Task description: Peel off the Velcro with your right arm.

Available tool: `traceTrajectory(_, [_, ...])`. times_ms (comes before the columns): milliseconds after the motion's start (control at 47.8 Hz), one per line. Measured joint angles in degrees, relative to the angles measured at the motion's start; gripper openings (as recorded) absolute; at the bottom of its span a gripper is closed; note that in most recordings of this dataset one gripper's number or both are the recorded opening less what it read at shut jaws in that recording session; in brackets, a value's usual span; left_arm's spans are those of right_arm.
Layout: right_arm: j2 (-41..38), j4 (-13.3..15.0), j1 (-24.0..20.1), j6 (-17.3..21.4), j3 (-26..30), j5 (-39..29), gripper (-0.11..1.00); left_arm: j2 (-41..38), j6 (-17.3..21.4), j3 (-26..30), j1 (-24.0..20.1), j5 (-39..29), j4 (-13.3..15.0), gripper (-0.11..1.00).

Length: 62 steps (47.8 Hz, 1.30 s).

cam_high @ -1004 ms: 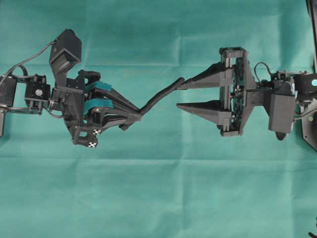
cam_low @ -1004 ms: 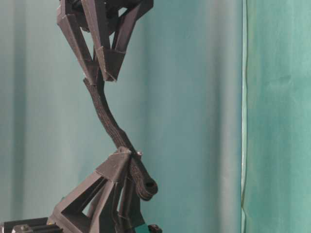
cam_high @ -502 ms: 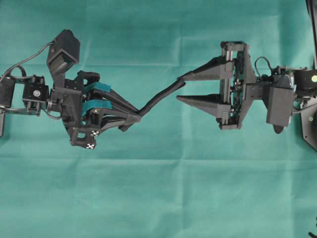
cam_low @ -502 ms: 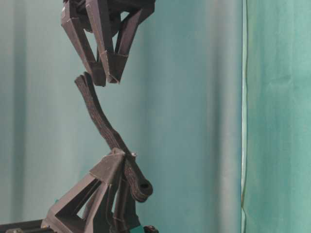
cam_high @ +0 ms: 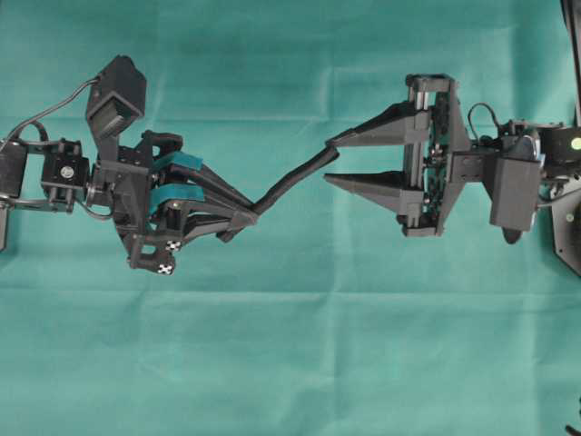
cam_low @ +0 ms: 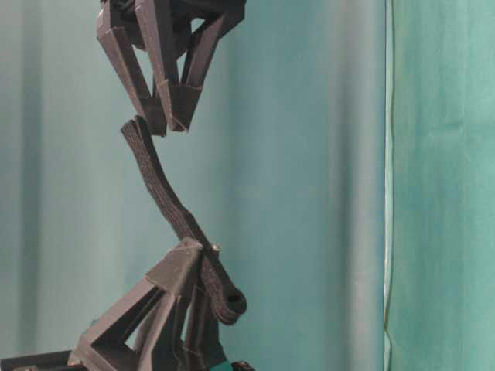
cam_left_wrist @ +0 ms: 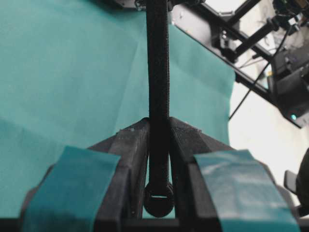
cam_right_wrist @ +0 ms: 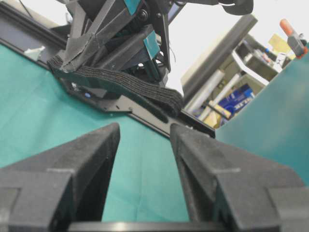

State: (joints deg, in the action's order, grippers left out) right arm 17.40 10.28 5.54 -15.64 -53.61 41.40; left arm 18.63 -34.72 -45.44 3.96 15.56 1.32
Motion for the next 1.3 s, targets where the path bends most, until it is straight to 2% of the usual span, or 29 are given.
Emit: traceTrajectory(1297, [1.9, 0.1, -0.8, -0.1, -1.1, 0.1, 0.11, 0.0, -0.1, -0.4, -0.2, 0.0, 0.3, 0.10])
